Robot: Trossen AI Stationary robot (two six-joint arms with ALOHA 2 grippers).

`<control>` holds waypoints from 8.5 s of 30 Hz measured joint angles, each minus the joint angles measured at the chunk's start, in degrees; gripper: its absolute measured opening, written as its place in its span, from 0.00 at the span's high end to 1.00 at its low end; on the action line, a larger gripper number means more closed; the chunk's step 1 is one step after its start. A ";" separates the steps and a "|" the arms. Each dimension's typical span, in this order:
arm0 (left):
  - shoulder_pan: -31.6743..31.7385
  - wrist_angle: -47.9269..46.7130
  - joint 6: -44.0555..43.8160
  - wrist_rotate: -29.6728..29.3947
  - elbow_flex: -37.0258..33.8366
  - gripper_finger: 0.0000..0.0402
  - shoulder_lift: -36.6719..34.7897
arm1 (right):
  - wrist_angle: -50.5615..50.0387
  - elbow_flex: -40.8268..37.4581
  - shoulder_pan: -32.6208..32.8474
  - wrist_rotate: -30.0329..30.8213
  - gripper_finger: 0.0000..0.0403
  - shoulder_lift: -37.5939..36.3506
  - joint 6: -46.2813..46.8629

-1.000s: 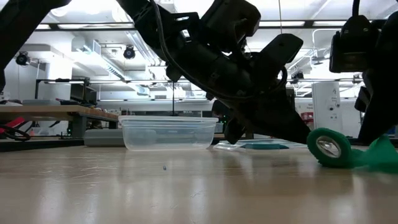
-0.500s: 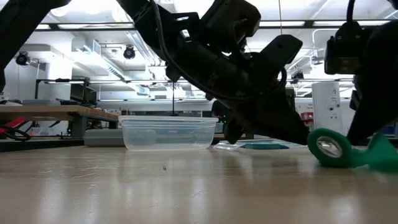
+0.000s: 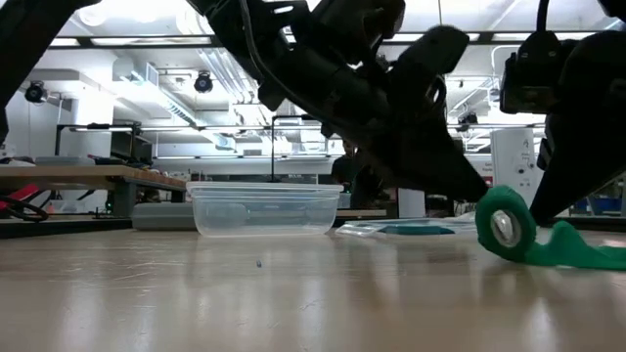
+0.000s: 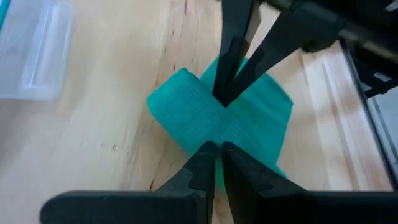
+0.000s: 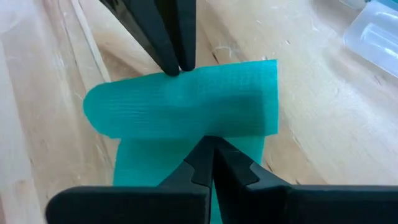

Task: Roll bandage
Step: Roll the blue bandage

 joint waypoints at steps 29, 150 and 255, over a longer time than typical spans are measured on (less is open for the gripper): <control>0.48 -1.60 0.29 -0.19 0.00 0.95 -0.68 | 1.30 0.24 -1.35 -5.07 0.99 -0.54 0.69; -0.49 11.58 5.30 -4.86 -12.33 1.00 -5.82 | -20.38 0.95 5.56 7.50 0.99 -9.44 16.85; -6.97 7.97 -1.75 -0.88 -13.18 0.81 -5.97 | 11.51 0.15 -25.97 -46.43 0.97 1.86 -47.76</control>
